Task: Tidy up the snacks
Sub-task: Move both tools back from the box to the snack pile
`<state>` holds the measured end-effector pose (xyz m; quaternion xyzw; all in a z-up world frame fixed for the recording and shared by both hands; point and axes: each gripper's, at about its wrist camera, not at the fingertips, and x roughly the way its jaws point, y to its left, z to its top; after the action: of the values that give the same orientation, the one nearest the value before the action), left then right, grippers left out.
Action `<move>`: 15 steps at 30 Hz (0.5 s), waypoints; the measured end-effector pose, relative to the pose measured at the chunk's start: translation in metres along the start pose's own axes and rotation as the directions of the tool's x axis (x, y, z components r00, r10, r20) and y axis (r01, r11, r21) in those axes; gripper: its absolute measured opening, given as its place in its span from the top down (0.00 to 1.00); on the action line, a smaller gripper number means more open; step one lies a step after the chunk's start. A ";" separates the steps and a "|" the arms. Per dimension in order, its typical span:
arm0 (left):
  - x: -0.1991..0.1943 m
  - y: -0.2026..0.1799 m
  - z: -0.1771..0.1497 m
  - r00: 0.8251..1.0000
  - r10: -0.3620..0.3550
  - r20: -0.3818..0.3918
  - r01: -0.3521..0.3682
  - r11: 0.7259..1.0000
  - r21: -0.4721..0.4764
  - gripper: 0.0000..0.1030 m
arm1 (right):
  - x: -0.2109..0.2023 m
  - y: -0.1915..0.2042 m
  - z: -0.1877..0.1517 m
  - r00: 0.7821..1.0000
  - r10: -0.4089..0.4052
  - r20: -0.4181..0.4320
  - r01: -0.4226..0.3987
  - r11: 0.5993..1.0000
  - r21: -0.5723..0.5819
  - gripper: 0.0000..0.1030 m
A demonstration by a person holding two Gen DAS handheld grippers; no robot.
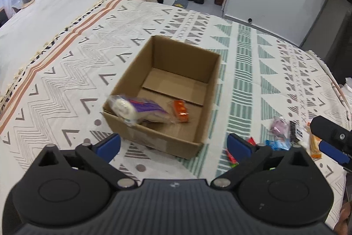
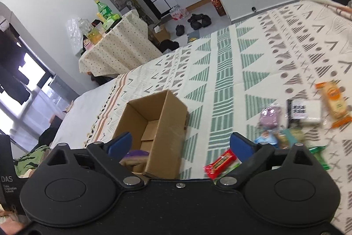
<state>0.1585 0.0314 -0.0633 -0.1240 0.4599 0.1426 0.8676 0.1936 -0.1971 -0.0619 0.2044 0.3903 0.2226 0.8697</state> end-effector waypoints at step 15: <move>-0.026 -0.048 -0.027 0.997 -0.072 0.039 0.070 0.997 0.043 0.00 | -0.047 -0.042 0.005 0.996 -0.057 0.069 0.058 0.998 -0.017 0.00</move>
<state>0.1415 -0.0260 -0.0521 -0.1192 0.4402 0.1046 0.8838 0.1788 -0.2580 -0.0528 0.1923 0.3640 0.1942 0.8904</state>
